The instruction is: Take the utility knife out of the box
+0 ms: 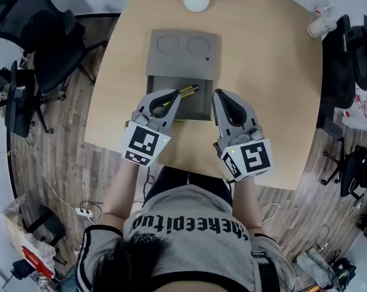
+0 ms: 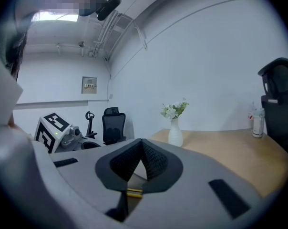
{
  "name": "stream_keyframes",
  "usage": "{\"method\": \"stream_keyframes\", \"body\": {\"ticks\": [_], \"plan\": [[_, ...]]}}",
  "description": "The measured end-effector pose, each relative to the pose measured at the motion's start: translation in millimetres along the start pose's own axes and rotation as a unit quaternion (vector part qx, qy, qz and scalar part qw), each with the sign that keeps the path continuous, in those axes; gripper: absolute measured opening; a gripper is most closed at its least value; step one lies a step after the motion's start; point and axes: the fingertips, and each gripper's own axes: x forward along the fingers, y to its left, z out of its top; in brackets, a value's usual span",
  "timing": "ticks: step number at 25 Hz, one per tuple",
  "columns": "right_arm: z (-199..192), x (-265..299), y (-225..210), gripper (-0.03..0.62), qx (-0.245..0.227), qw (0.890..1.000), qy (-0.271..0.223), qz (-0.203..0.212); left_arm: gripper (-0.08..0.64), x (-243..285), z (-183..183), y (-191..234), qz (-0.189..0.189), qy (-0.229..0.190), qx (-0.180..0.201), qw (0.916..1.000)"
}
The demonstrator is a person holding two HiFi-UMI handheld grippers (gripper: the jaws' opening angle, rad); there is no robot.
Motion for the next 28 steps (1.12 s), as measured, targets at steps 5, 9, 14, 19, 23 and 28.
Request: {"method": "stream_keyframes", "body": {"ticks": [5, 9, 14, 19, 23, 28], "plan": [[-11, 5, 0, 0.006, 0.011, 1.000, 0.010, 0.008, 0.018, 12, -22, -2, -0.013, 0.037, -0.008, 0.9992], [-16, 8, -1, 0.006, 0.018, 1.000, 0.016, 0.011, 0.018, 22, -35, -1, -0.026, 0.063, 0.002, 0.9976], [-22, 6, -6, 0.006, 0.023, 0.999, 0.021, 0.009, 0.020, 34, -52, -3, -0.050, 0.101, 0.010, 0.9936], [-24, 3, -16, 0.006, 0.026, 0.999, 0.022, 0.002, 0.025, 45, -75, -7, -0.072, 0.149, 0.007, 0.9862], [-26, 1, -23, 0.006, 0.028, 0.999, 0.024, -0.002, 0.071, 54, -94, -12, -0.094, 0.189, 0.007, 0.9775], [-30, -1, -32, 0.006, 0.032, 0.999, 0.027, -0.004, 0.105, 62, -113, -15, -0.108, 0.225, 0.011, 0.9683]]}}
